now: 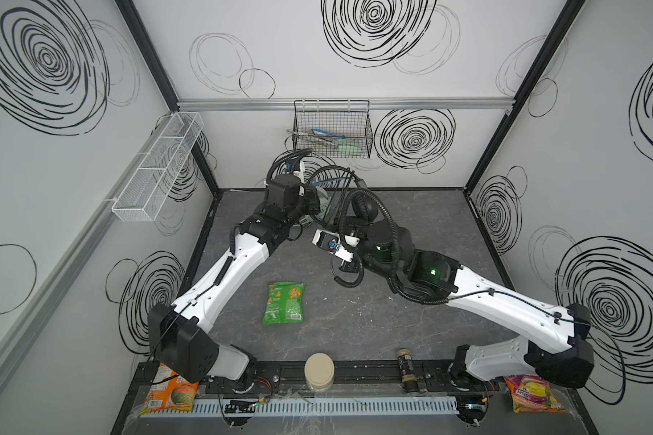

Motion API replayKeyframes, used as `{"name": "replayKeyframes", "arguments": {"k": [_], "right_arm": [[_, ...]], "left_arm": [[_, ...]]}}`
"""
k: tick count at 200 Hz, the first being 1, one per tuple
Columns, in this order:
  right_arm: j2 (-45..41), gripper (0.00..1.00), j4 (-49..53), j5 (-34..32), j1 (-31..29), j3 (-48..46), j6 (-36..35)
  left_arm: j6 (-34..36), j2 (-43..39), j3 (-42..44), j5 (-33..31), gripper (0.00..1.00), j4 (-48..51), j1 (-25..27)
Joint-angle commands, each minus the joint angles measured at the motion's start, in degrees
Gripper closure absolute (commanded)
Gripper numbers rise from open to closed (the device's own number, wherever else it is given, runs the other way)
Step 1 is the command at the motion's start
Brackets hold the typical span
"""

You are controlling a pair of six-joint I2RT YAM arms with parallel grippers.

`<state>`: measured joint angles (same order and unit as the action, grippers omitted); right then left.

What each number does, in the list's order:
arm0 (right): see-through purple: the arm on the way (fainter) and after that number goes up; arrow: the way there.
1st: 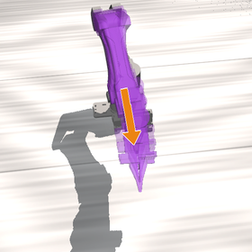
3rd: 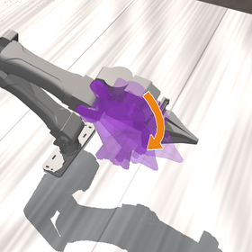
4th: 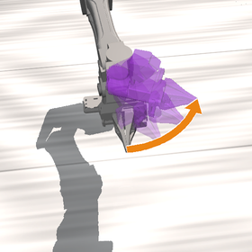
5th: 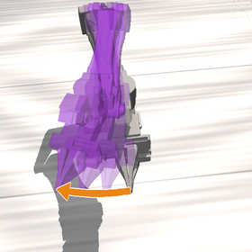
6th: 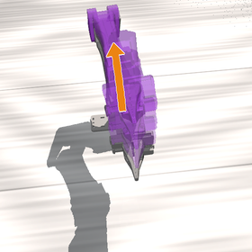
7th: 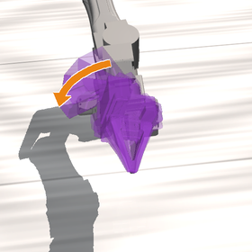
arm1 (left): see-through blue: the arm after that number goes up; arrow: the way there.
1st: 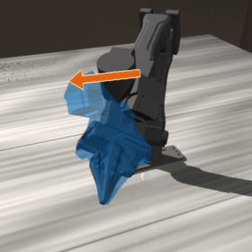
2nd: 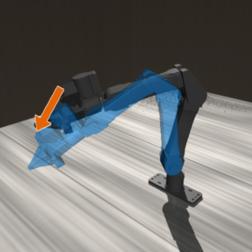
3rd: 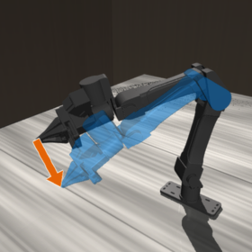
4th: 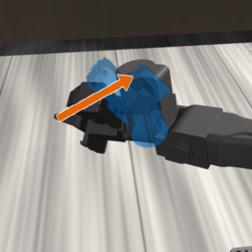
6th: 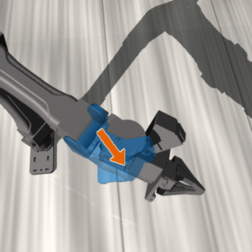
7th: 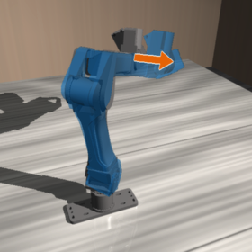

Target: Wrap the headphones

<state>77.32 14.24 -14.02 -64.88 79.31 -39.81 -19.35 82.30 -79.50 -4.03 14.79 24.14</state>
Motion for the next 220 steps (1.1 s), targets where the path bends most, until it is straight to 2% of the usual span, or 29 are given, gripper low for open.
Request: {"name": "replayKeyframes", "arguments": {"k": [1,51,71,98,133,173,220], "right_arm": [[-0.5,1.00,-1.7,-4.6,-1.1,2.7,-10.0],[-0.1,0.99,-1.5,-7.0,-0.8,6.2,-17.8],[-0.5,0.99,-2.3,-8.5,-0.3,5.8,-21.3],[-1.0,0.97,-3.0,-7.0,2.1,7.2,-21.1],[-0.4,0.93,-4.2,-5.7,2.2,9.0,-22.0],[-0.1,0.93,-6.9,-7.9,2.6,8.6,-25.0],[-2.1,0.92,-8.7,-13.9,2.3,5.9,-29.2]], "left_arm": [[5.4,-1.8,1.3,1.6,1.00,1.7,-0.8],[9.8,-1.4,0.9,12.7,1.00,8.9,-1.1],[10.8,-1.8,0.8,14.6,1.00,10.5,-0.9],[11.4,-3.4,2.6,15.9,1.00,10.8,-0.9],[10.9,-5.2,5.3,18.1,1.00,9.9,-0.6],[11.0,-6.1,7.1,18.5,1.00,10.0,-0.6],[10.3,-6.4,8.5,14.7,1.00,10.4,-2.5]]}}
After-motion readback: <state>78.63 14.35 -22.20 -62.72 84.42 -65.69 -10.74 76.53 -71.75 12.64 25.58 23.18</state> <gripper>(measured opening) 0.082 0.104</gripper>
